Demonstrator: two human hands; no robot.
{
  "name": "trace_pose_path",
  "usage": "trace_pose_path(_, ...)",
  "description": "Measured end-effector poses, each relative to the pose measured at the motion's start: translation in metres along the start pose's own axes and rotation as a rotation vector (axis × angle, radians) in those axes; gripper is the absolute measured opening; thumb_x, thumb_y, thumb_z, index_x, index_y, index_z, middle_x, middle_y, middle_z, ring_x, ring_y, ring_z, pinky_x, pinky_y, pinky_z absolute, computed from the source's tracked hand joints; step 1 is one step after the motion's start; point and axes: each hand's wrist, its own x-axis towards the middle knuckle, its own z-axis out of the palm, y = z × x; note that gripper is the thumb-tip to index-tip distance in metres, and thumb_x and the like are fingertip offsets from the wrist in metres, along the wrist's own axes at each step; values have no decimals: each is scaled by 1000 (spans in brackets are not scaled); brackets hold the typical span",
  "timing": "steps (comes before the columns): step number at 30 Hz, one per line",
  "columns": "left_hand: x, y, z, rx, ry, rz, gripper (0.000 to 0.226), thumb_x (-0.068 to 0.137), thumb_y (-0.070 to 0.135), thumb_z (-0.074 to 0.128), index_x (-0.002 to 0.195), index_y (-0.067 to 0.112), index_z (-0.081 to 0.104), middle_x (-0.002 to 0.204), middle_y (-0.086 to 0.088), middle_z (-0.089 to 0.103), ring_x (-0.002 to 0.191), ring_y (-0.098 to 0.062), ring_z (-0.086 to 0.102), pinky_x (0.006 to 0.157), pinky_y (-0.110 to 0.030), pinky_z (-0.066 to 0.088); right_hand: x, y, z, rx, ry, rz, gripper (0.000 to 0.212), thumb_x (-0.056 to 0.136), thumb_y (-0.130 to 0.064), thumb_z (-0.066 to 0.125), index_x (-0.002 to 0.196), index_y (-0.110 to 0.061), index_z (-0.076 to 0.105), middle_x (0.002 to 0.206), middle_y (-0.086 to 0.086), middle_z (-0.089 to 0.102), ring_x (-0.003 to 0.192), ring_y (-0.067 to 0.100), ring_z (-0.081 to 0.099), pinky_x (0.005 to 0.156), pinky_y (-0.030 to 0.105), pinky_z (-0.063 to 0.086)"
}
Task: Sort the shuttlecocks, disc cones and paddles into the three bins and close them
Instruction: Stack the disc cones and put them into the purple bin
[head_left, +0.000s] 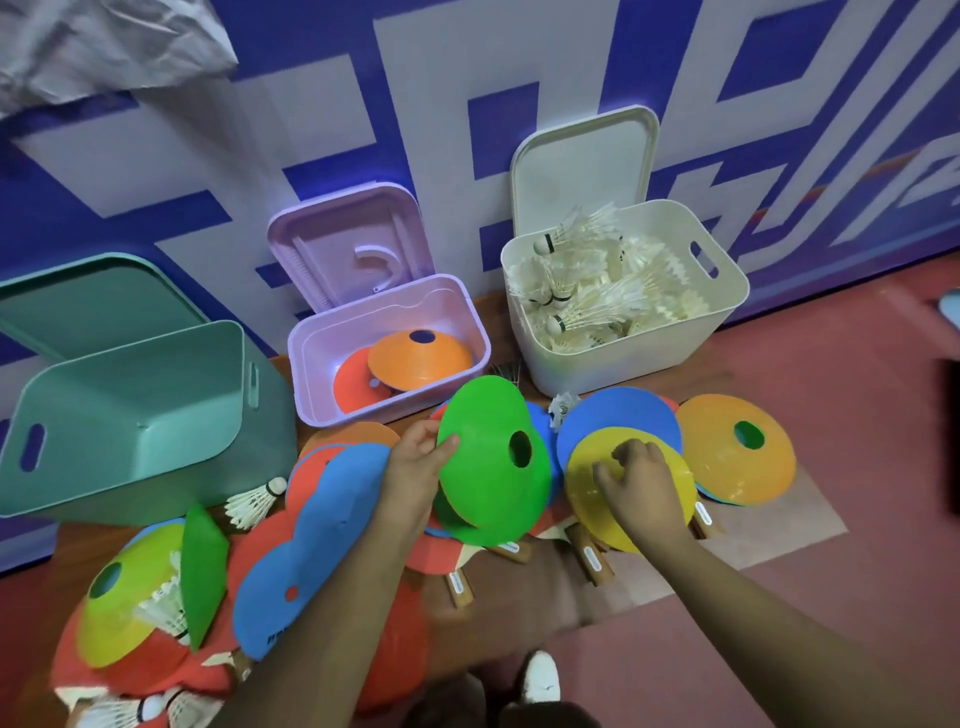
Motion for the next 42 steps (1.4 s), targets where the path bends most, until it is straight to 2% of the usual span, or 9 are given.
trace_pose_path(2,-6,1,5,-10,-6,-13,5,90,4,60,94,6,61,95,-13,73,87,-27,68,81,-38,53,-4,18,2,-136,-65,56,31,86,-31,64,92,-3,54,94,13,53,93,36,54,74,39,41)
trace_pose_path(6,-14,-1,14,-19,9,-29,9,89,2,60,87,10,61,89,-11,73,81,-22,68,76,-35,51,-4,32,12,-188,-195,50,26,88,-23,62,101,-3,53,98,14,61,92,34,57,75,41,48)
trace_pose_path(10,-20,-3,20,-35,2,-36,12,89,0,59,84,10,58,88,-10,73,80,-21,68,79,-36,52,-4,30,7,-14,-125,123,18,86,-1,50,103,-2,46,82,18,59,74,34,53,65,46,46)
trace_pose_path(17,-31,1,21,-4,3,3,11,88,2,62,83,11,58,87,-13,70,82,-26,64,82,-43,49,-25,-2,-31,488,82,84,29,84,-6,60,108,-16,48,90,1,53,75,19,52,62,27,39)
trace_pose_path(20,-38,5,25,-40,-50,-9,9,89,0,60,87,7,56,93,-21,67,89,-30,61,89,-49,47,-39,-34,-35,603,-13,-3,33,84,-10,67,109,-23,50,88,1,58,70,12,49,60,21,40)
trace_pose_path(23,-51,10,25,-109,-130,-12,7,91,-2,56,90,5,55,90,-19,65,83,-26,60,84,-45,47,-56,-60,-22,657,-150,-65,32,85,-11,69,111,-20,52,80,-2,54,66,9,47,59,20,39)
trace_pose_path(31,-74,13,-3,-269,-190,-21,14,93,-4,50,87,8,56,82,-9,68,73,-16,64,70,-32,56,-86,-75,0,477,-34,-68,30,83,-24,73,107,-14,56,80,-6,52,70,10,50,67,29,43)
trace_pose_path(35,-81,16,0,-118,-214,-24,13,87,-3,61,92,10,62,87,-7,72,80,-18,66,79,-35,52,-95,-74,0,432,-46,-148,30,85,-28,71,108,-17,55,85,-3,56,72,12,52,71,36,47)
trace_pose_path(42,-74,22,31,141,-28,144,14,84,4,69,84,18,66,80,1,69,72,-7,63,63,-17,46,-80,-64,-27,351,14,-223,30,86,-32,69,111,-17,60,101,-5,57,74,6,54,72,26,45)
